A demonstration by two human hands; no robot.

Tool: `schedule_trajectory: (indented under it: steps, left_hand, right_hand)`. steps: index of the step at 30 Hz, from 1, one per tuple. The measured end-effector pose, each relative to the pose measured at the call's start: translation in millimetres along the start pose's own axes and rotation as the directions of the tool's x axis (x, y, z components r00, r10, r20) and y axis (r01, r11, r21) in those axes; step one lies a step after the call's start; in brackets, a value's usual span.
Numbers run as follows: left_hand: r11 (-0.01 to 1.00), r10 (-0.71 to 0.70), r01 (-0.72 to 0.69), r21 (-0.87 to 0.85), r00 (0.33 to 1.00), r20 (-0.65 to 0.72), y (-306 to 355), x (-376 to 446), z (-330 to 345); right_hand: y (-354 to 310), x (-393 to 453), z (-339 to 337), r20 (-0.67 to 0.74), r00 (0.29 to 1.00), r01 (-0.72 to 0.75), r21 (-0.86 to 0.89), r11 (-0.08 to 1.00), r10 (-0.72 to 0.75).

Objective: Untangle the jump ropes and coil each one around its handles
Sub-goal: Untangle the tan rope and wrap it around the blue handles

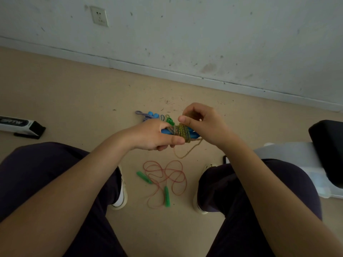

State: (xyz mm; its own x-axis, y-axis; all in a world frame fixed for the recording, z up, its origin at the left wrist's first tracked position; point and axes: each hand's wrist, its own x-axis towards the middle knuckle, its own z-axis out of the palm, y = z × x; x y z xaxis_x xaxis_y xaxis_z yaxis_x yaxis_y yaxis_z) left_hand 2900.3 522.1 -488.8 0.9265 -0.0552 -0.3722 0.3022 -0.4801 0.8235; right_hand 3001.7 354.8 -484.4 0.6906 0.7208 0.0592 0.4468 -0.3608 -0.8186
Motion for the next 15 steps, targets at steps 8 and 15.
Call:
schedule_trajectory:
  steps: [8,15]
  left_hand:
    - [0.997,0.043,-0.044,-0.068,0.999,-0.014,-0.4,-2.6,-2.0]
    - [0.972,0.086,-0.105,-0.212,0.991,-0.099,-3.5,0.0,-3.1]
  right_hand:
    - [-2.1,-1.5,0.6,0.049,0.996,-0.083,0.248,0.965,0.073]
    - [-7.6,-1.3,-1.9,0.124,0.985,-0.162,0.469,0.868,0.117]
